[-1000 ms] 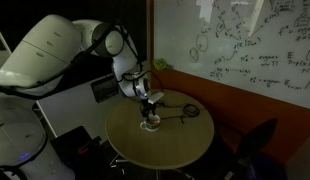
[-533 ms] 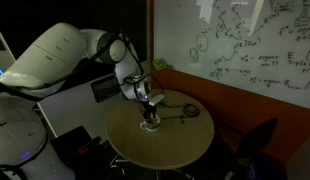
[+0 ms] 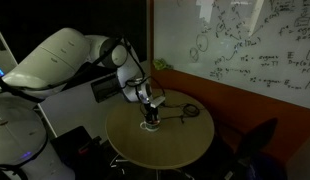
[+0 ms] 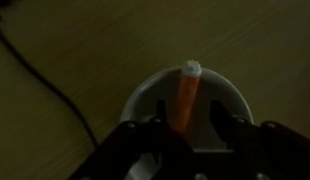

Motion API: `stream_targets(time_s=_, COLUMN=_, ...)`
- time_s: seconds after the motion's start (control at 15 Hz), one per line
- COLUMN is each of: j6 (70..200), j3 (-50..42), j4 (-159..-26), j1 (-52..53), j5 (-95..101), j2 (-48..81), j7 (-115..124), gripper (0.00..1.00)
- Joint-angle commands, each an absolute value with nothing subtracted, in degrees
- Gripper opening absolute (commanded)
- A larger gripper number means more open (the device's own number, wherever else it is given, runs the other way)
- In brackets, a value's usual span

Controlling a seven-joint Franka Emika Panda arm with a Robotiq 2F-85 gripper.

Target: Take the marker from the cup and put it on the table

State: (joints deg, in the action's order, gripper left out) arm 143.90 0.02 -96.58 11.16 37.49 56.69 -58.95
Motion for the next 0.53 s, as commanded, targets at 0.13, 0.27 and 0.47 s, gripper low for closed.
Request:
stream_targets(time_s=0.13, j6=141.59, j3=-1.76, j4=-94.34, j1=13.16, j5=40.42, j2=57.75, j7=-55.54, gripper=0.06)
stream_targets(time_s=0.27, j6=141.73, j3=-2.3, j4=-94.56, j1=13.7, j5=41.89, j2=57.44, j7=-54.3, gripper=0.01)
stream_targets(time_s=0.47, j6=141.55, j3=-1.81, j4=-95.85, j1=13.18, j5=43.53, j2=55.93, j7=-53.37, gripper=0.05)
